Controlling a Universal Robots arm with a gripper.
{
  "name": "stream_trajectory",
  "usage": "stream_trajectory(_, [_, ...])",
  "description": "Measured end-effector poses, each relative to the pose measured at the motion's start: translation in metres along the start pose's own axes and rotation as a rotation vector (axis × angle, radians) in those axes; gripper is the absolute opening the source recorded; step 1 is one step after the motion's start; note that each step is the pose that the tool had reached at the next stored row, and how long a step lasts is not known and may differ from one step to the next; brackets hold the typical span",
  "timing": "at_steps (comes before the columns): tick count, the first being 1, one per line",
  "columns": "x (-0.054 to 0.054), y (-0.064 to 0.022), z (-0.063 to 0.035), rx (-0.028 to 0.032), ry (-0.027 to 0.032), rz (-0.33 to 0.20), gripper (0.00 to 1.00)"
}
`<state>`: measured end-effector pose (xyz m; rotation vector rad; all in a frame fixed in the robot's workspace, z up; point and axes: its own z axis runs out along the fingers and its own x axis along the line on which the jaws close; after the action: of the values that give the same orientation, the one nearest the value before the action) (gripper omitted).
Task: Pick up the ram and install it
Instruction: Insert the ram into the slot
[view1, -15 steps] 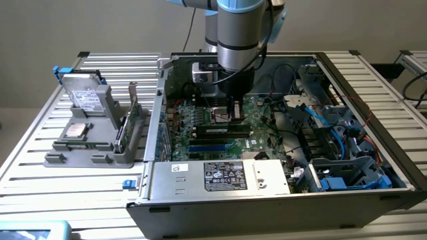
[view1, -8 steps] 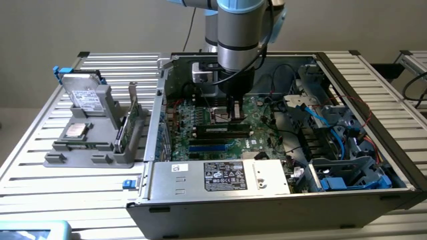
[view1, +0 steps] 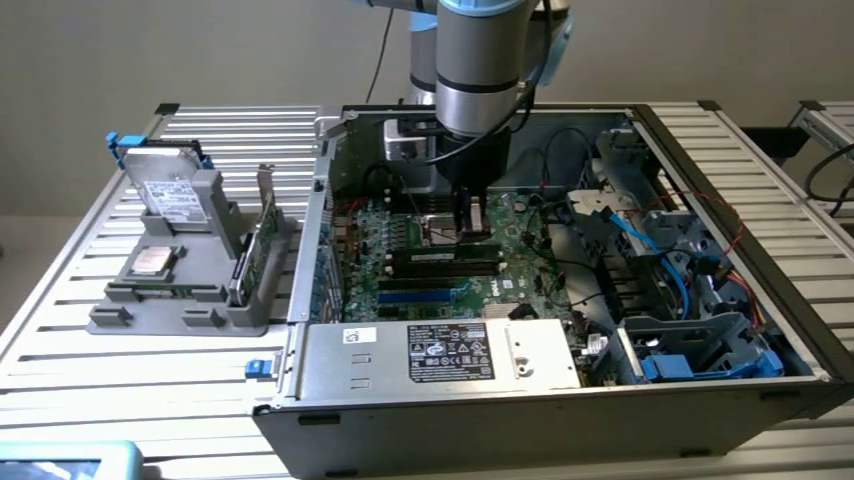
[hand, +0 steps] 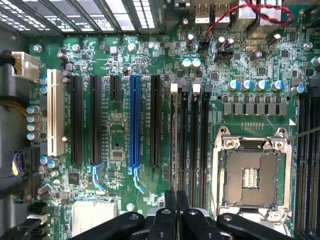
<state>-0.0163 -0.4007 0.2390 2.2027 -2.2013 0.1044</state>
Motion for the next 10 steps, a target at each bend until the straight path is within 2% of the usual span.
stream_trajectory(2, [0.0,-0.0001,-0.0001,-0.0057,0.0031,-0.001,0.12])
stream_trajectory(4, [0.0001,-0.0001,-0.0002,-0.0209,0.0062,-0.003,0.12])
stream_trajectory(5, [0.0001,-0.0002,-0.0002,-0.0265,0.0075,-0.004,0.12])
stream_trajectory(10, [-0.0003,-0.0005,-0.0002,-0.0277,0.0076,-0.005,0.12])
